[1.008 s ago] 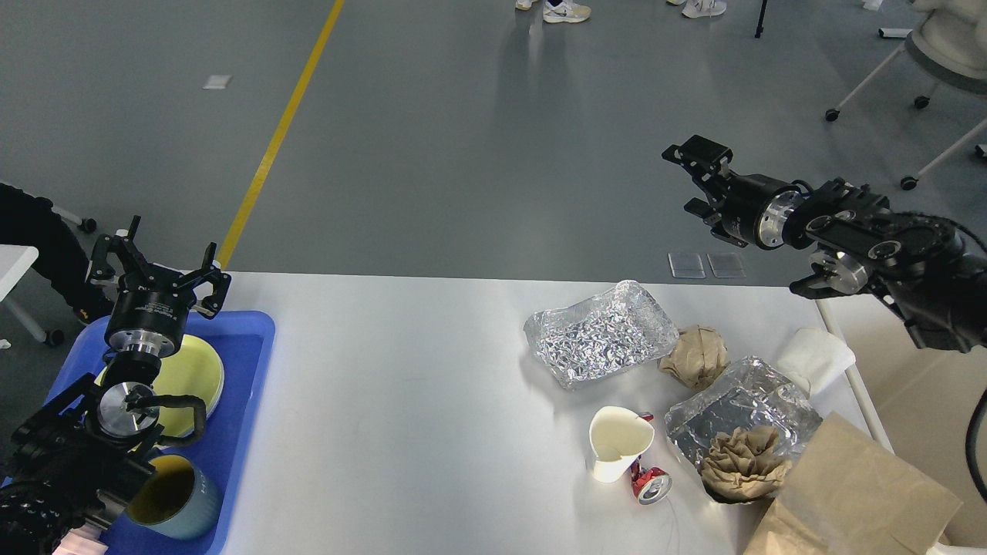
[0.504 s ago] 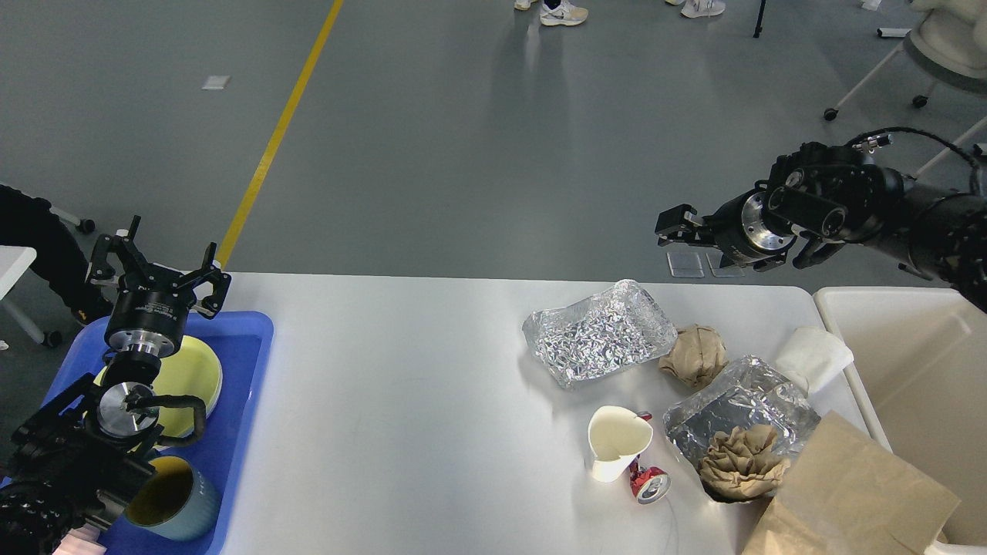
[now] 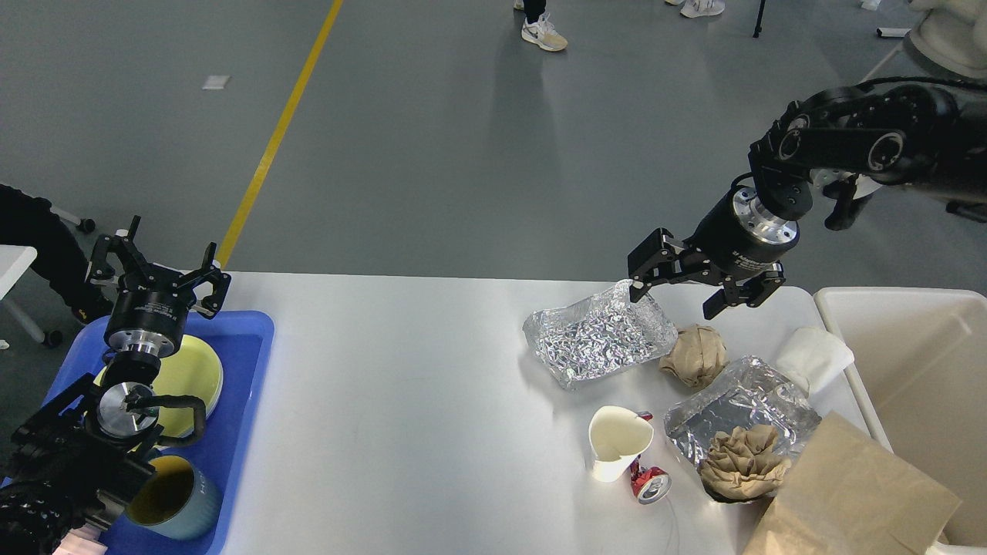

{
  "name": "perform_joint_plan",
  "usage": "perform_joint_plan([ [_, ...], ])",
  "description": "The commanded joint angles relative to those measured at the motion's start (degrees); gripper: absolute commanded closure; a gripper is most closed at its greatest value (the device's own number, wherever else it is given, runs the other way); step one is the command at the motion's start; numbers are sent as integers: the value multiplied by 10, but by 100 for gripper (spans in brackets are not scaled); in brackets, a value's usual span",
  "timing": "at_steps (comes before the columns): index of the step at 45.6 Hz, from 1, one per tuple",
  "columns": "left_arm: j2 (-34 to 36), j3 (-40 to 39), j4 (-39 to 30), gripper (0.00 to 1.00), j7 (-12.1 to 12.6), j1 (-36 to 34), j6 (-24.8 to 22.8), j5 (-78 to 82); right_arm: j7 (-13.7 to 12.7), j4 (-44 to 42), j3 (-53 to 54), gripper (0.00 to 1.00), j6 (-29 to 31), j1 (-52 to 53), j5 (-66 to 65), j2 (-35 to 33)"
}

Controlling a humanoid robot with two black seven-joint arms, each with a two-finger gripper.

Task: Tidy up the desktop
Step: 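Lower the right gripper onto the white paper cup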

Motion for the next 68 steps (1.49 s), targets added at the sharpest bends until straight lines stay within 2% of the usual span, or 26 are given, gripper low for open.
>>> perform_joint_plan([
  [1, 0, 0, 0, 3, 0, 0, 0, 0, 0, 39, -12, 0, 62, 54, 2, 1],
  [7, 0, 0, 0, 3, 0, 0, 0, 0, -2, 35, -17, 0, 62, 38, 0, 4],
  [22, 0, 0, 0, 3, 0, 0, 0, 0, -4, -17, -13, 0, -22, -180, -6, 34],
  [35, 0, 0, 0, 3, 0, 0, 0, 0, -5, -60, 10, 0, -41, -237, -6, 36],
  [54, 0, 0, 1, 3, 0, 0, 0, 0, -5, -66, 34, 1, -50, -262, -7, 47],
  [58, 0, 0, 1, 3, 0, 0, 0, 0, -6, -67, 34, 8, -62, -270, -6, 62],
  [59, 0, 0, 0, 3, 0, 0, 0, 0, -6, -67, 34, 13, -62, -271, -6, 66],
  [63, 0, 0, 0, 3, 0, 0, 0, 0, -8, -67, 35, 50, -62, -272, -6, 75],
  [65, 0, 0, 0, 3, 0, 0, 0, 0, -9, -66, 35, 57, -65, -273, -4, 74],
  [67, -1, 0, 0, 3, 0, 0, 0, 0, -9, -61, 35, 84, -59, -271, -2, 74],
  [68, 0, 0, 0, 3, 0, 0, 0, 0, -9, -59, 35, 91, -56, -271, -2, 74],
])
